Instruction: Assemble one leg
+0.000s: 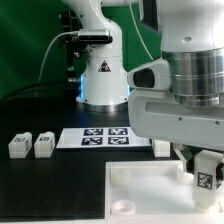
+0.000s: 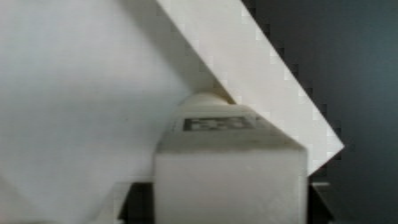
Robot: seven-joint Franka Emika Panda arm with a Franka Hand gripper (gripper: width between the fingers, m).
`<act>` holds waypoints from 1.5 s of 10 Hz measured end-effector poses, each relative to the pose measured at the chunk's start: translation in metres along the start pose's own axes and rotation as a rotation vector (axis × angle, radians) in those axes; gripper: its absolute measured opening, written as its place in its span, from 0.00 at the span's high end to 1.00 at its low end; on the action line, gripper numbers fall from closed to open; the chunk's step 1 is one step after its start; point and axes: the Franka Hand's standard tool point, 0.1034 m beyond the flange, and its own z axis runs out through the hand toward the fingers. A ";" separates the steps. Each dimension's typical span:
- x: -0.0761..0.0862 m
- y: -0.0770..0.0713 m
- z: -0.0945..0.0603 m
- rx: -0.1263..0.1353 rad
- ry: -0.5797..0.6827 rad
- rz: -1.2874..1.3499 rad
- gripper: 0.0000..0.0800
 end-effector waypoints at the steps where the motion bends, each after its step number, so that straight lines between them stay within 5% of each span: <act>1: 0.002 0.001 0.000 0.014 -0.013 0.185 0.64; 5: 0.000 0.003 0.001 0.102 -0.066 0.976 0.63; 6: 0.001 0.003 0.001 0.102 -0.073 1.059 0.63; 7: 0.000 0.003 0.001 0.103 -0.071 1.019 0.52; 8: 0.000 0.003 0.002 0.103 -0.069 0.962 0.52; 9: -0.005 -0.002 -0.001 0.085 -0.067 0.811 0.30; 11: -0.009 -0.010 -0.005 0.109 -0.035 0.500 0.21; 14: -0.007 -0.008 -0.003 0.108 -0.018 0.203 0.19; 15: -0.006 -0.005 -0.002 0.086 -0.004 0.034 0.19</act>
Offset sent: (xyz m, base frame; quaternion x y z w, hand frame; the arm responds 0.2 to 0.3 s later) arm 0.0094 0.0168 -0.0045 0.1108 -0.0337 0.5181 0.8475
